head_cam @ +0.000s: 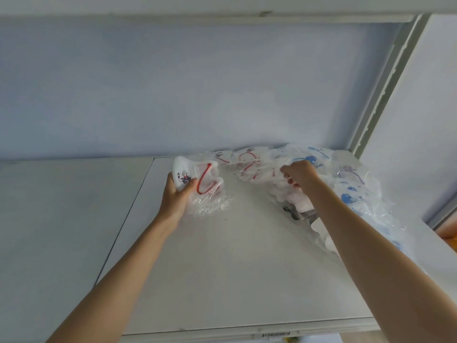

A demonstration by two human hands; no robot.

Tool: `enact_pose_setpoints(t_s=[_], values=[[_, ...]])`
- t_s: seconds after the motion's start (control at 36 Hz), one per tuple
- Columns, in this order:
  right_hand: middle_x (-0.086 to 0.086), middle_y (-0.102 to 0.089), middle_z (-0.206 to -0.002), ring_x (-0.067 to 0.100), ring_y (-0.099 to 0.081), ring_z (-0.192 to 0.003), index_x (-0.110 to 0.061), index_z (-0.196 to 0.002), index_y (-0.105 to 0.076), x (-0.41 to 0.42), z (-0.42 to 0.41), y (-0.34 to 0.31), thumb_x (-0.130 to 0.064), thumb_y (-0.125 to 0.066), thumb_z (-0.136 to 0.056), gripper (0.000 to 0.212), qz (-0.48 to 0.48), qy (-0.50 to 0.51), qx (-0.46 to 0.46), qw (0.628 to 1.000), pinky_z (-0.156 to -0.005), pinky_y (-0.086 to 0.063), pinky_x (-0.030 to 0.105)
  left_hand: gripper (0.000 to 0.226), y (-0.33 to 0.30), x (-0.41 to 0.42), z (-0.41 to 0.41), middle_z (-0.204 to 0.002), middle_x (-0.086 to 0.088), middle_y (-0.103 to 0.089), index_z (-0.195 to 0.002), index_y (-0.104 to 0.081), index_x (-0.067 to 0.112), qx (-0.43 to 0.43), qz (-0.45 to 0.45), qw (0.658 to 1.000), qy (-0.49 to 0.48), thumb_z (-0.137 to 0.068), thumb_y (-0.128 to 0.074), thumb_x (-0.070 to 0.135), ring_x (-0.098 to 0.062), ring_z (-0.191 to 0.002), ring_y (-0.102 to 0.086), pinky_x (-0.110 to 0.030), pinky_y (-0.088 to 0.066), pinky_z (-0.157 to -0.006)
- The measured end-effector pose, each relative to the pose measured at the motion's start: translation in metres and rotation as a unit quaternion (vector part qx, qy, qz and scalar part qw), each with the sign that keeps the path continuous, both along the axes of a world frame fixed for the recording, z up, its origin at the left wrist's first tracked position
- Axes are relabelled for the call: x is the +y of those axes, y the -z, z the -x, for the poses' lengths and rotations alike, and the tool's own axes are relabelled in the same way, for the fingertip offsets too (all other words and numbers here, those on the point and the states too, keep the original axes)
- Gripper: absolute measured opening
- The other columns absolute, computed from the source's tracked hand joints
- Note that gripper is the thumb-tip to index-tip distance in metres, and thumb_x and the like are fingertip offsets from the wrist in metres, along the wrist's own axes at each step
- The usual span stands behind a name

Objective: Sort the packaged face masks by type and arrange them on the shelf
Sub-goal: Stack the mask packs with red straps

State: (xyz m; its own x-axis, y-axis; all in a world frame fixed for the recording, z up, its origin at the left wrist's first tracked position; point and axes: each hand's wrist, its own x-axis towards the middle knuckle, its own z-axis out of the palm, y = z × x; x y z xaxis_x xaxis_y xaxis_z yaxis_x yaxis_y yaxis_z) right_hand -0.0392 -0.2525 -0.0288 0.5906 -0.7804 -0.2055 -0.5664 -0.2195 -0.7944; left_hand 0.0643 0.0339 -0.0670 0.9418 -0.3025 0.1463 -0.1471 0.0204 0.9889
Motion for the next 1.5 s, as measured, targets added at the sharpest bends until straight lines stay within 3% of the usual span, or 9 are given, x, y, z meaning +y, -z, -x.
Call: enact_pose_setpoints(t_s=[0.22,0.44,0.61,0.75,0.92,1.14,1.22,1.31,1.5], values=[[0.011,-0.055,-0.071,0.024,-0.062,-0.062,-0.006,-0.075,-0.053,-0.001,0.036,-0.025,0.001,-0.049,-0.082,0.010,-0.195,0.088,-0.210,0.954,-0.078,-0.058,0.039,0.028,0.000,-0.008,0.006,-0.102,-0.005,-0.064,-0.104,-0.052,0.022,0.009,0.007,1.000,0.027,-0.083,-0.069,0.030,-0.019,-0.090,-0.062,-0.040,-0.051,-0.086],[0.012,-0.060,-0.104,0.028,-0.063,-0.088,-0.009,-0.112,-0.060,0.003,0.070,-0.018,-0.010,-0.049,-0.095,0.020,-0.116,0.157,-0.279,0.940,-0.065,-0.059,0.036,0.024,0.001,-0.022,0.020,-0.099,-0.002,-0.062,-0.109,-0.050,0.018,0.010,0.010,0.999,0.041,-0.091,-0.066,0.021,-0.016,-0.090,-0.060,-0.036,-0.050,-0.085],[-0.002,-0.059,-0.082,0.014,-0.057,-0.059,-0.014,-0.100,-0.063,0.019,0.077,-0.019,-0.010,-0.045,-0.093,0.021,-0.021,0.133,-0.323,0.937,-0.062,-0.054,0.036,0.023,-0.003,-0.030,0.030,-0.094,0.001,-0.060,-0.107,-0.049,0.017,0.011,0.018,0.999,0.047,-0.091,-0.065,0.019,-0.013,-0.085,-0.059,-0.027,-0.049,-0.077],[0.001,-0.057,-0.074,0.013,-0.050,-0.060,-0.013,-0.089,-0.067,0.035,0.067,-0.022,0.003,-0.046,-0.086,0.027,0.028,-0.045,-0.266,0.962,-0.041,-0.045,0.019,0.026,-0.010,-0.032,0.034,-0.093,0.004,-0.060,-0.109,-0.048,0.016,0.014,0.004,0.998,0.059,-0.092,-0.065,0.025,-0.009,-0.081,-0.059,-0.021,-0.049,-0.071],[-0.003,-0.060,-0.083,0.021,-0.059,-0.064,-0.018,-0.092,-0.072,0.061,0.041,-0.021,0.003,-0.051,-0.085,0.030,0.090,-0.197,-0.143,0.966,-0.054,-0.053,0.029,0.021,-0.011,-0.031,0.040,-0.106,0.002,-0.064,-0.110,-0.050,0.024,0.038,0.006,0.991,0.131,-0.093,-0.062,0.031,-0.012,-0.094,-0.064,-0.026,-0.053,-0.075],[-0.002,-0.060,-0.081,0.016,-0.057,-0.061,-0.017,-0.106,-0.066,0.092,0.010,0.000,-0.009,-0.066,-0.083,0.025,0.128,-0.166,-0.175,0.962,-0.059,-0.051,0.028,0.031,-0.007,-0.027,0.050,-0.093,0.005,-0.071,-0.108,-0.055,0.020,0.060,0.030,0.980,0.186,-0.085,-0.070,0.008,-0.006,-0.081,-0.067,-0.018,-0.050,-0.061],[-0.004,-0.062,-0.080,0.009,-0.058,-0.051,-0.015,-0.106,-0.064,0.092,0.004,0.006,-0.021,-0.071,-0.084,0.023,0.067,-0.142,-0.215,0.964,-0.047,-0.047,0.018,0.030,-0.007,-0.022,0.043,-0.091,0.003,-0.070,-0.109,-0.055,0.013,0.050,0.028,0.986,0.157,-0.085,-0.068,0.001,-0.006,-0.079,-0.066,-0.014,-0.048,-0.059],[0.000,-0.068,-0.093,0.019,-0.065,-0.075,-0.016,-0.104,-0.065,0.080,-0.006,0.011,-0.036,-0.063,-0.089,0.025,0.072,-0.078,-0.213,0.971,-0.065,-0.056,0.034,0.039,-0.003,-0.013,0.028,-0.105,-0.009,-0.070,-0.119,-0.053,0.007,0.046,0.015,0.993,0.107,-0.085,-0.072,0.011,-0.017,-0.092,-0.067,-0.020,-0.053,-0.068],[0.010,-0.053,-0.127,0.028,-0.044,-0.121,-0.012,-0.120,-0.060,0.030,-0.042,0.017,-0.046,-0.046,-0.096,0.044,0.333,-0.055,0.024,0.941,-0.095,-0.040,0.040,0.035,-0.002,0.005,0.002,-0.108,-0.011,-0.069,-0.120,-0.053,0.009,0.044,0.009,0.997,0.055,-0.088,-0.068,0.011,-0.015,-0.089,-0.068,-0.021,-0.053,-0.067]])
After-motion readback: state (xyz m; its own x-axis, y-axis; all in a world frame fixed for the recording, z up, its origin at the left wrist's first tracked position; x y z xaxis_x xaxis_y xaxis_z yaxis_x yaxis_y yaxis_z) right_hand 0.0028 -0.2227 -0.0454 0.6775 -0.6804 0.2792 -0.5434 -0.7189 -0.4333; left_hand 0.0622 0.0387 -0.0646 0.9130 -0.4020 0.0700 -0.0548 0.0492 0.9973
